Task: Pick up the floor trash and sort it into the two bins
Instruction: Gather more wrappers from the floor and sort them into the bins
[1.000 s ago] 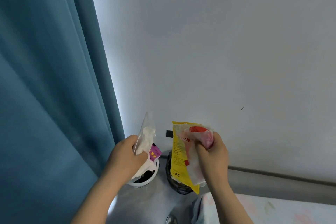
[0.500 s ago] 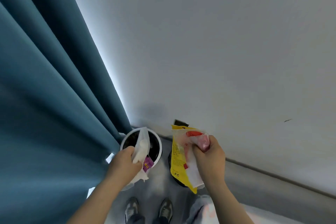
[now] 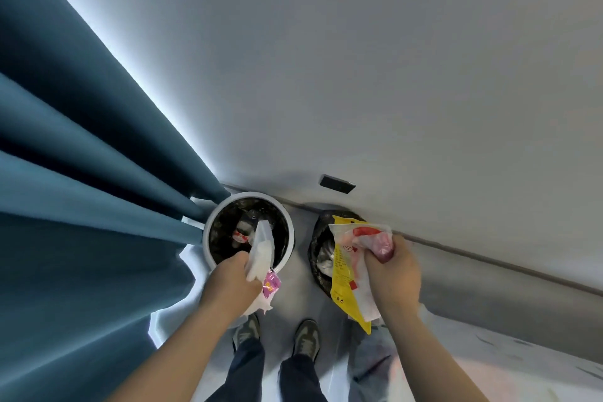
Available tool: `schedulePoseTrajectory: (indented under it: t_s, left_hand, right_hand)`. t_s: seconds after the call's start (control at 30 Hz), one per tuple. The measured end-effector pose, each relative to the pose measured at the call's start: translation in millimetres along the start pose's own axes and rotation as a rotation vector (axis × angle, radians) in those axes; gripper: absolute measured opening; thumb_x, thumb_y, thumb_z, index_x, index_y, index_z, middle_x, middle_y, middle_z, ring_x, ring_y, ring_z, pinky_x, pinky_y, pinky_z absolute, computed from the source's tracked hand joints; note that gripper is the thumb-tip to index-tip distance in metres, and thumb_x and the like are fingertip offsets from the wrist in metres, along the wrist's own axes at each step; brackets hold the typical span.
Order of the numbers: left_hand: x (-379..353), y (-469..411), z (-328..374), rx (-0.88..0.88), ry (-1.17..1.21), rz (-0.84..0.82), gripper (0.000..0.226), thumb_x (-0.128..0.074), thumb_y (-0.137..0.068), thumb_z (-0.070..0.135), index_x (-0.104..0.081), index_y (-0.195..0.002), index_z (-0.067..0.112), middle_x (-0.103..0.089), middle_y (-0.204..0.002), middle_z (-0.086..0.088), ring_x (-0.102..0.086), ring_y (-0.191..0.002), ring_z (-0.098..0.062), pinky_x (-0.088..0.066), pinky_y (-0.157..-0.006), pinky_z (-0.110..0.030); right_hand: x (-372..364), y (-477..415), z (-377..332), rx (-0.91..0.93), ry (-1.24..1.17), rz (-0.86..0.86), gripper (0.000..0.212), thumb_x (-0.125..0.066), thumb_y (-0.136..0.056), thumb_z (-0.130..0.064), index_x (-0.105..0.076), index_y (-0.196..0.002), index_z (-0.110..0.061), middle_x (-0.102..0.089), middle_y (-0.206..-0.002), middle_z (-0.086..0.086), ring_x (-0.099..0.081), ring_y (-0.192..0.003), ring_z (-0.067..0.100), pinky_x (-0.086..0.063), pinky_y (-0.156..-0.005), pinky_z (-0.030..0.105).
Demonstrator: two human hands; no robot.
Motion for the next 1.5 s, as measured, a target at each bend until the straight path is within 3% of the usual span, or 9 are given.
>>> schedulePoseTrajectory:
  t_s: [0.13,0.27,0.37,0.5,0.7,0.93,1.17,1.37,1.5]
  left_hand:
    - [-42,-34,-2,-0.02,-0.035,-0.048,0.023,-0.06,-0.084,0.019,-0.039,-0.074,0.017,-0.048,-0.072,0.002,-0.045,-0.066,-0.018,-0.034,-0.053,-0.027]
    - [-90,-64,2,-0.044,-0.074,-0.111,0.018,-0.06,-0.083,0.019,-0.044,-0.08,0.013,-0.055,-0.081,-0.002,-0.055,-0.078,-0.023,-0.047,-0.068,-0.035]
    - [-121,-82,7,-0.046,-0.104,-0.15,0.023,-0.059,-0.083,0.017,-0.038,-0.074,0.016,-0.051,-0.077,-0.003,-0.051,-0.075,-0.023,-0.04,-0.065,-0.033]
    - [-154,-104,13,-0.078,-0.137,-0.15,0.027,-0.059,-0.081,0.018,-0.035,-0.07,0.017,-0.046,-0.072,-0.001,-0.044,-0.067,-0.02,-0.033,-0.057,-0.03]
    - [-193,-133,26,-0.117,-0.137,-0.163,0.017,-0.056,-0.081,0.015,-0.041,-0.075,0.013,-0.049,-0.073,-0.003,-0.048,-0.069,-0.021,-0.034,-0.057,-0.031]
    - [-216,-162,38,-0.17,-0.129,-0.15,0.024,-0.057,-0.081,0.014,-0.036,-0.07,0.017,-0.043,-0.065,0.001,-0.039,-0.059,-0.016,-0.027,-0.049,-0.027]
    - [-222,-174,45,-0.18,-0.13,-0.146,0.023,-0.057,-0.081,0.015,-0.036,-0.071,0.015,-0.043,-0.066,0.0,-0.039,-0.061,-0.018,-0.027,-0.05,-0.028]
    - [-227,-186,41,-0.169,-0.149,-0.143,0.018,-0.059,-0.081,0.017,-0.042,-0.078,0.013,-0.047,-0.071,-0.001,-0.045,-0.065,-0.02,-0.032,-0.053,-0.029]
    - [-231,-191,37,-0.163,-0.155,-0.144,0.018,-0.059,-0.081,0.019,-0.042,-0.078,0.014,-0.047,-0.071,0.0,-0.045,-0.065,-0.02,-0.033,-0.054,-0.029]
  right_hand:
    - [-15,-24,56,-0.119,-0.031,0.076,0.01,-0.066,-0.083,-0.022,-0.056,-0.085,-0.022,-0.06,-0.072,-0.01,-0.056,-0.066,0.009,-0.037,-0.053,0.022]
    - [-29,-46,109,-0.223,-0.058,0.138,0.013,-0.067,-0.081,-0.021,-0.055,-0.076,-0.022,-0.06,-0.07,-0.006,-0.058,-0.067,0.013,-0.037,-0.051,0.023]
    - [-38,-60,141,-0.252,-0.075,0.168,0.008,-0.066,-0.082,-0.019,-0.059,-0.078,-0.017,-0.062,-0.069,-0.002,-0.06,-0.067,0.018,-0.04,-0.051,0.024]
    - [-50,-84,170,-0.229,-0.093,0.201,0.009,-0.065,-0.084,-0.016,-0.058,-0.082,-0.011,-0.061,-0.069,0.001,-0.058,-0.067,0.023,-0.042,-0.053,0.027]
    - [-69,-123,188,-0.125,-0.122,0.261,0.013,-0.064,-0.084,-0.007,-0.055,-0.082,-0.016,-0.057,-0.066,-0.005,-0.05,-0.058,0.005,-0.037,-0.047,0.011]
    - [-78,-157,184,0.027,-0.218,0.338,0.021,-0.063,-0.083,-0.004,-0.049,-0.072,-0.016,-0.046,-0.057,-0.008,-0.042,-0.051,0.002,-0.032,-0.046,0.012]
    - [-106,-165,195,0.101,-0.064,0.143,0.018,-0.057,-0.088,-0.007,-0.049,-0.077,-0.019,-0.05,-0.06,-0.008,-0.045,-0.054,0.008,-0.036,-0.048,0.02]
    - [-156,-173,234,-0.041,0.257,-0.203,0.017,-0.06,-0.087,-0.019,-0.044,-0.093,-0.022,-0.06,-0.084,-0.002,-0.058,-0.077,0.021,-0.043,-0.059,0.029]
    - [-182,-171,263,-0.147,0.413,-0.409,0.047,-0.058,-0.089,-0.03,-0.041,-0.13,-0.016,-0.054,-0.126,0.01,-0.053,-0.114,0.03,-0.047,-0.094,0.043]
Point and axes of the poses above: each hand's wrist, its own y-axis away from the middle knuckle, its own x-axis out of the back of the hand, z = x × y, the point moved 8 cm from there along -y, towards the middle knuckle
